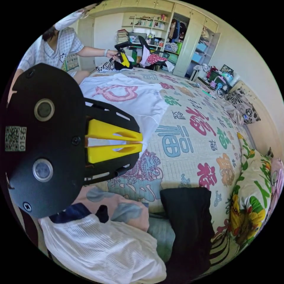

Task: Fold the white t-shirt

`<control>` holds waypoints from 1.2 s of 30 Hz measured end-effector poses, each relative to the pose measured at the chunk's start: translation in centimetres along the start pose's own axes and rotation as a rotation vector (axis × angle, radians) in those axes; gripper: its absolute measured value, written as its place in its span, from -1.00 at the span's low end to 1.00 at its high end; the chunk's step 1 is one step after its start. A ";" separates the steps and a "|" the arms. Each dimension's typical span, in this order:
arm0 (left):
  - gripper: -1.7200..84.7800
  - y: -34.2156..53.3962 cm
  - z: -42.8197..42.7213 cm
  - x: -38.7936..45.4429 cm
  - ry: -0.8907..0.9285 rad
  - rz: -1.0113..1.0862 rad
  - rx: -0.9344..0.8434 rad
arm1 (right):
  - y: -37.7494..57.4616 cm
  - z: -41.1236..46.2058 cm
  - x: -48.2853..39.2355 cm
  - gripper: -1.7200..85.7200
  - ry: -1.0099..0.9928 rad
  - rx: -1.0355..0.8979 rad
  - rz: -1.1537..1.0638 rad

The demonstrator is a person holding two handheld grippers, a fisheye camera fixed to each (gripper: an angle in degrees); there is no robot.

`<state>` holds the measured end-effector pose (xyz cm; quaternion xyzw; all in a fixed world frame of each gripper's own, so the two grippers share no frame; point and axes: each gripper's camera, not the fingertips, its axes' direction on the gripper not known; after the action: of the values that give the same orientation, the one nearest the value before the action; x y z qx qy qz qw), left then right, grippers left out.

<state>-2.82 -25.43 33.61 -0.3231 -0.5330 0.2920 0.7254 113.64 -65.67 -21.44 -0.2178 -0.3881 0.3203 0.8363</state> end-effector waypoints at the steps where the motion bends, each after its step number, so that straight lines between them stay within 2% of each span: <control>1: -0.72 0.2 1.1 1.4 -0.010 0.042 -0.023 | -0.9 0.4 0.7 -0.90 -0.015 -0.006 0.024; 3: -0.72 1.2 5.9 5.9 -0.046 0.186 -0.100 | -1.9 1.1 1.6 -0.83 -0.005 -0.012 0.081; 5: -0.75 1.6 9.1 7.2 -0.099 0.208 -0.142 | -2.3 2.4 2.7 -0.73 0.099 -0.079 0.197; 7: -0.85 1.8 10.9 7.5 -0.063 0.213 -0.159 | -2.0 2.5 3.3 -0.73 0.139 -0.081 0.247; 8: -0.93 1.9 11.3 7.6 -0.064 0.210 -0.164 | -1.6 2.1 3.6 -0.75 0.114 -0.062 0.260; 11: -0.97 2.0 9.0 6.7 -0.135 0.210 -0.129 | -1.0 0.7 3.7 -0.79 0.010 -0.016 0.238; 13: -0.97 2.0 5.9 4.6 -0.183 0.148 -0.070 | -0.9 -0.1 2.9 -0.82 -0.004 0.011 0.193; 18: -0.97 2.4 -3.0 -7.6 -0.242 -0.243 0.150 | -1.7 0.3 -1.0 -0.83 -0.002 -0.022 0.049; 20: -0.97 2.8 -3.7 -10.9 -0.250 -0.333 0.177 | -2.5 1.6 -3.2 -0.82 0.015 -0.052 -0.011; 23: -0.93 4.1 -3.7 -14.0 -0.336 -0.488 0.124 | -3.6 3.6 -6.0 -0.78 0.017 -0.114 -0.091; 24: -0.90 4.5 -4.6 -13.7 -0.383 -0.497 0.173 | -3.8 3.9 -6.5 -0.78 0.015 -0.120 -0.110; 26: -0.83 4.1 -5.4 -12.2 -0.372 -0.428 0.269 | -4.8 4.3 -8.7 -0.76 -0.001 -0.099 -0.189; 28: -0.79 2.1 -4.7 -10.6 -0.274 -0.319 0.288 | -6.0 5.0 -10.7 -0.74 -0.013 -0.080 -0.266; 31: -0.75 -3.3 -0.7 -7.5 -0.163 -0.161 0.206 | -8.3 8.4 -14.2 -0.66 0.042 -0.105 -0.387; 34: -0.76 -7.9 4.7 -5.3 -0.194 -0.069 0.098 | -10.8 12.7 -15.7 -0.63 0.118 -0.137 -0.366; 36: -0.78 -10.3 9.2 -5.4 -0.205 -0.069 -0.056 | -12.0 15.3 -15.5 -0.66 0.107 -0.201 -0.334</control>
<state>-12.32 -34.52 40.50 -0.2933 -0.6232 0.2833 0.6673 98.30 -83.17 -12.71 -0.2497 -0.4039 0.1247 0.8712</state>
